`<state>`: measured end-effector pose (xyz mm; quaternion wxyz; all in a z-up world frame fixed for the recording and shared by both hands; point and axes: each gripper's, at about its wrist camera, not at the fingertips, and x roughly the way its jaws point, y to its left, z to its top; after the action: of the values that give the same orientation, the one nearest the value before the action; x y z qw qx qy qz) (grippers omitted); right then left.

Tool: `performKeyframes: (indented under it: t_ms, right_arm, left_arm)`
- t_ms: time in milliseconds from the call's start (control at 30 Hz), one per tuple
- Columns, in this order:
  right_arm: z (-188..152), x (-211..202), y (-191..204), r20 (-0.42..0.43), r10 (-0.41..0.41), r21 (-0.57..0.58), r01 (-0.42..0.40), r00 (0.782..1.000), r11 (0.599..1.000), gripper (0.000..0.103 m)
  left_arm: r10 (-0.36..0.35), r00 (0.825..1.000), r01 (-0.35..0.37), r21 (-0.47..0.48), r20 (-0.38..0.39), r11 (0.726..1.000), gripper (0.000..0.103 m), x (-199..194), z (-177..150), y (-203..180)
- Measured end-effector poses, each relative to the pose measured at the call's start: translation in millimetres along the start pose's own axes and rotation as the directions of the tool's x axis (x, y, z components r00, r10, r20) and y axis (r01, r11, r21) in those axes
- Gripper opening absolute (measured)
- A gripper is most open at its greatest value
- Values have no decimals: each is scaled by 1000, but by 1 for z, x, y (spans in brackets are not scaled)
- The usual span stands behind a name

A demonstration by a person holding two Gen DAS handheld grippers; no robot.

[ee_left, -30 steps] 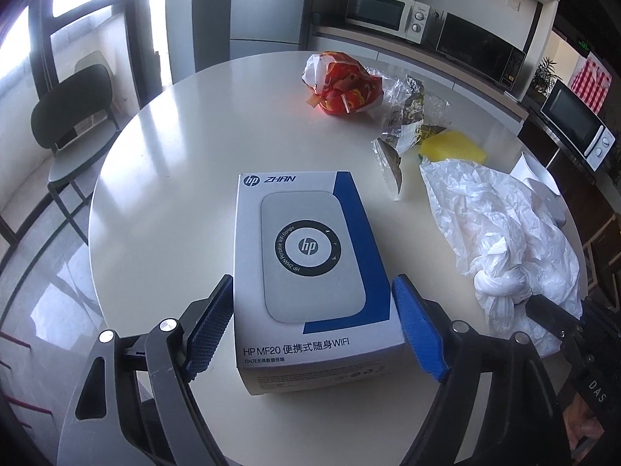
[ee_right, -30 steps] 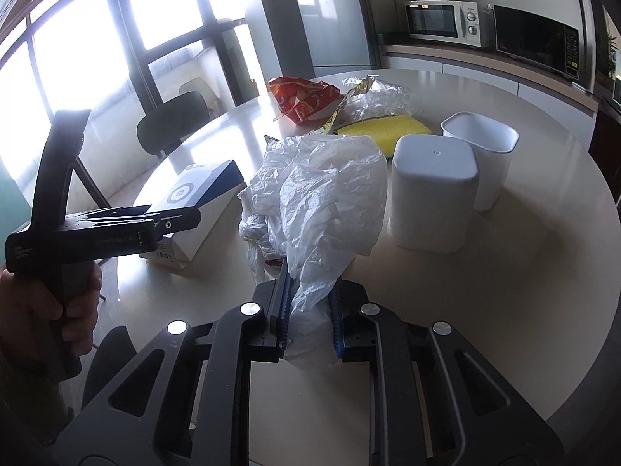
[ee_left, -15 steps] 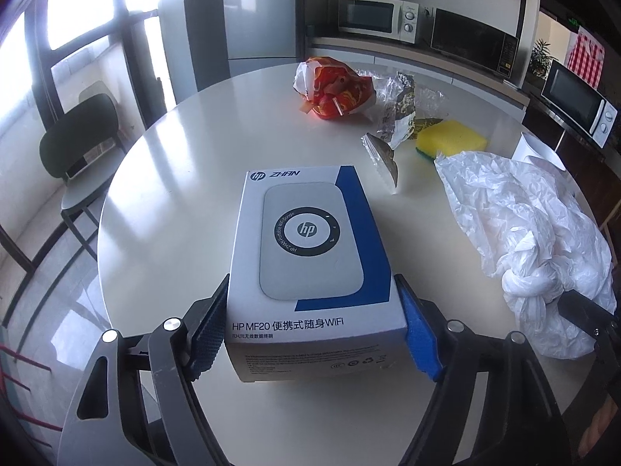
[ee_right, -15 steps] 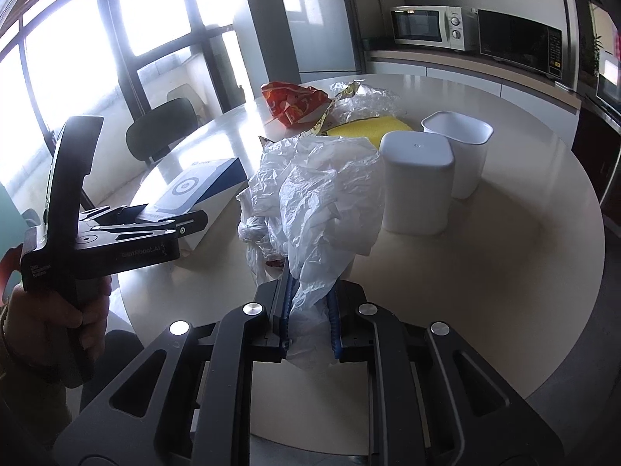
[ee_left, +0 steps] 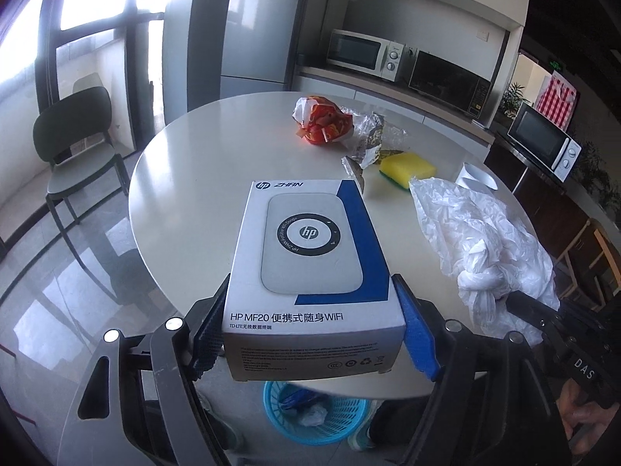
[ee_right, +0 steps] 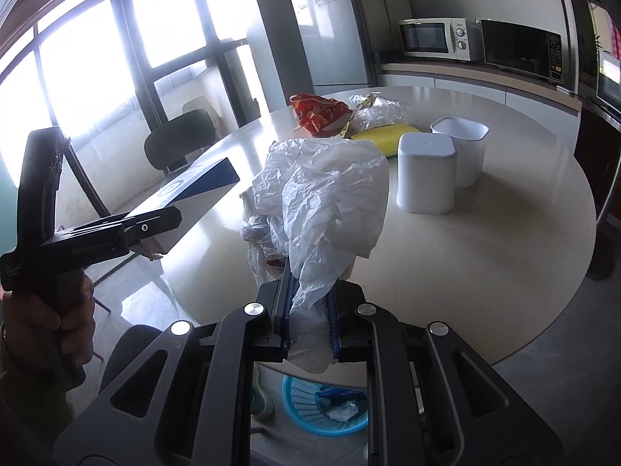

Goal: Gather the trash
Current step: 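Carry the box and white bag down over the wastebasket with both tools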

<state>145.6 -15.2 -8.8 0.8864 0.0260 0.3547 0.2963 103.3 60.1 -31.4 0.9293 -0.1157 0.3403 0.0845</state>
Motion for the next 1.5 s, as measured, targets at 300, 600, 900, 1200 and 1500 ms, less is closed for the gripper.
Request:
performKeyframes:
  t_ms: [300,600,900,1200,1500]
  right_arm:
    - [-21,-36,12,2,-22,-45,22,1000,999,13]
    - [-44,-70,20,-3,-12,-81,12,1000,997,13]
    - [-80,-86,34,-46,11,-139,-18,999,990,14]
    - [-124,-86,37,-156,75,-122,-95,985,988,14]
    - [-154,-38,18,-265,39,-40,-51,963,998,14]
  left_arm:
    - [-93,995,92,42,23,995,76,-34,-15,-16]
    - [-120,993,118,84,23,989,76,-64,-52,-6]
    - [-135,991,133,157,2,979,76,-81,-102,7]
    - [-140,984,151,103,-109,983,76,-62,-139,17]
    - [-108,965,133,91,-238,987,76,-7,-172,23]
